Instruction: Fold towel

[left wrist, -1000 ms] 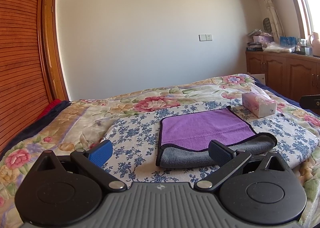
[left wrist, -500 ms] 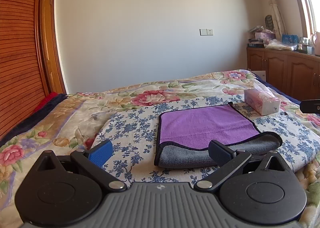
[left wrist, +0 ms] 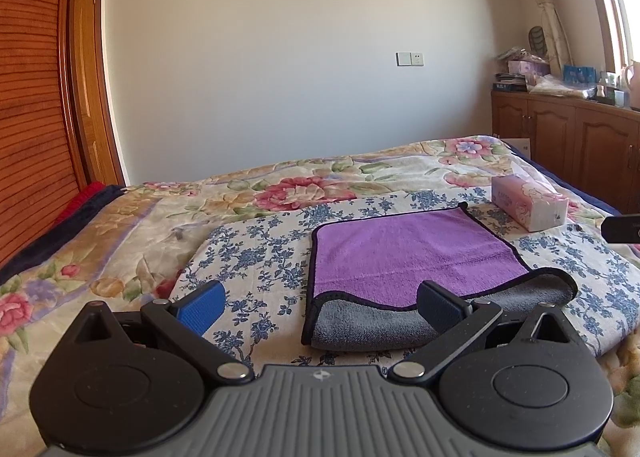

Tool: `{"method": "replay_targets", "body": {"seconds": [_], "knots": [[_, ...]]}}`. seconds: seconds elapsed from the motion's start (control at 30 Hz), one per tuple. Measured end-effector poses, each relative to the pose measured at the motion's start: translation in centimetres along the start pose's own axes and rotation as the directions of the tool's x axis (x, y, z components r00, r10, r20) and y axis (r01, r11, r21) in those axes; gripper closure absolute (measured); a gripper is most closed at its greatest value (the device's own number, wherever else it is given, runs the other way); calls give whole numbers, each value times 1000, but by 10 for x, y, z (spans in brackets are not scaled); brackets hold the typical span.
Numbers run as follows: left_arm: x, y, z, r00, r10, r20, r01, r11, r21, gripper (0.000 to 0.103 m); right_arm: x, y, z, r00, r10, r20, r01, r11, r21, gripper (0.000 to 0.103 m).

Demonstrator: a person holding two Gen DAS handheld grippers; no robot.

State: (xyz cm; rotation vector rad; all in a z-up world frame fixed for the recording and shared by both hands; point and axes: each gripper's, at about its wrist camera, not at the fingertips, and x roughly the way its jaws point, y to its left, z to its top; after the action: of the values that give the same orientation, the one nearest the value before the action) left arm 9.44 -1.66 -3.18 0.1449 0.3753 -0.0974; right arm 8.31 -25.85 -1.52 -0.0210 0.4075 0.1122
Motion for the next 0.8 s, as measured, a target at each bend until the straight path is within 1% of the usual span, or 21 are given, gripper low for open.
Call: {"method": "replay_targets", "body": {"seconds": [0.37, 0.8], "knots": [[30, 3, -1, 999, -13, -34, 12, 1000, -19, 0, 24, 0, 3, 999, 12, -30, -12, 1000, -21, 0], [65, 7, -3, 997, -15, -77, 14, 1000, -20, 0, 46, -6, 5, 998, 12, -58, -12, 1000, -4, 0]]}}
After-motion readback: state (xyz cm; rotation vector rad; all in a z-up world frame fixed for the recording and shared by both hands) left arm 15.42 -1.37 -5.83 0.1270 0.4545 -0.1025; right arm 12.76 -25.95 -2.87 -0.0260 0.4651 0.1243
